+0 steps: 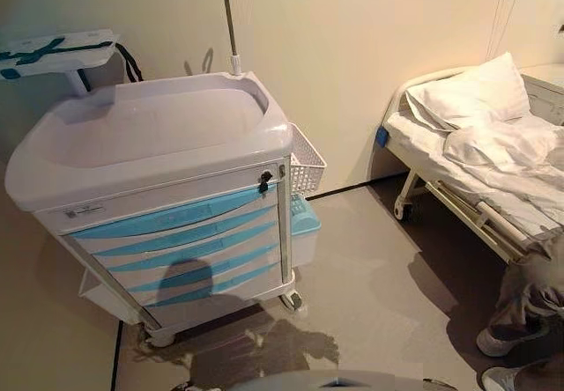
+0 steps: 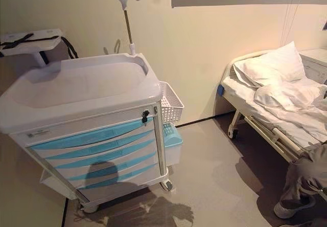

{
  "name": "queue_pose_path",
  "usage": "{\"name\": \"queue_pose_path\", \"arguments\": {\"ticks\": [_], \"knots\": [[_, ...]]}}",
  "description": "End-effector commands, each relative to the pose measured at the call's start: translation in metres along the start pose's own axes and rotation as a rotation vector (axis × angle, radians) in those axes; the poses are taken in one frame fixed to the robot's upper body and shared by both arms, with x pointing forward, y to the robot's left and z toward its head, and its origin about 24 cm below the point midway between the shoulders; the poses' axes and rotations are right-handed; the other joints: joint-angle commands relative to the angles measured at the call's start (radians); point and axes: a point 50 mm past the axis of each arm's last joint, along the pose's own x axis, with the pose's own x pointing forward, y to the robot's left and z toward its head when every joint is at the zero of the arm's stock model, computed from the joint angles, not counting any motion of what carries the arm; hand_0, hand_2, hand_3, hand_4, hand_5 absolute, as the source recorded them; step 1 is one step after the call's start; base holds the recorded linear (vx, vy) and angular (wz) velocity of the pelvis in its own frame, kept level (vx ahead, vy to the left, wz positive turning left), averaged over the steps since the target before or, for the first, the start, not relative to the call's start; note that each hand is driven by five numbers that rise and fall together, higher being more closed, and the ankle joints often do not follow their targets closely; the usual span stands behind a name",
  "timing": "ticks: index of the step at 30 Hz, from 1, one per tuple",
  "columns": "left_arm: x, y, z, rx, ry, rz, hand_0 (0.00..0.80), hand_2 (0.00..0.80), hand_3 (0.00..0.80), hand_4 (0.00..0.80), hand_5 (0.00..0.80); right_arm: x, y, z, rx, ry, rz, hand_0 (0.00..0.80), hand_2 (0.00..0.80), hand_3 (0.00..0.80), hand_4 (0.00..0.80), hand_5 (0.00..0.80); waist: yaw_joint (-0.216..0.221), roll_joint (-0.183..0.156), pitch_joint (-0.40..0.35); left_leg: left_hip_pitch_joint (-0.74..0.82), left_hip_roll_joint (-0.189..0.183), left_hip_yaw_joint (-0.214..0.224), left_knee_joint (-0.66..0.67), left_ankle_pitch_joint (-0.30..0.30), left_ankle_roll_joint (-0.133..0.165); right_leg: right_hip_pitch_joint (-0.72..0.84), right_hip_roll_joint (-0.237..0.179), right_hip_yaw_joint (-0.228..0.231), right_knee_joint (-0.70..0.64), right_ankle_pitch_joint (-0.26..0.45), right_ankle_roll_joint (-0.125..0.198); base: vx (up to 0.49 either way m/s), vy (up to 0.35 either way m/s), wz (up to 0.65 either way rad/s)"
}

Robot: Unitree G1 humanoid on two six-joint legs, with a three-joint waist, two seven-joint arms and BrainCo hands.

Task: Open the drawer and pick up the medicine

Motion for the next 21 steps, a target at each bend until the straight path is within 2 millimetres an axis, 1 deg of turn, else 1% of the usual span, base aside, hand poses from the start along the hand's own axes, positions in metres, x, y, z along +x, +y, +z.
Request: {"name": "queue_pose_path", "arguments": {"ticks": [1, 21], "knots": [[0.0025, 0.0071, 0.0178, -0.002, -0.031, 0.019, 0.0, 0.0, 0.0, 0.0, 0.0, 0.0028, 0.0119, 0.0151, -0.056, -0.01, 0.026, 0.0, 0.0, 0.0, 0.0, 0.0, -0.027, -0.045, 0.007, -0.076, -0.042, -0.039, 0.018, 0.027, 0.017, 0.065, 0.009, -0.013, 0.025, -0.093, 0.055, 0.0, 0.0, 0.0], [0.0026, 0.0057, 0.0175, -0.013, -0.029, 0.011, 0.0, 0.0, 0.0, 0.0, 0.0, 0.0028, 0.0113, 0.0148, -0.055, -0.009, 0.027, 0.0, 0.0, 0.0, 0.0, 0.0, -0.028, -0.049, 0.009, -0.072, -0.041, -0.036, 0.018, 0.023, 0.018, 0.07, 0.01, -0.007, 0.024, -0.096, 0.055, 0.0, 0.0, 0.0]]}}
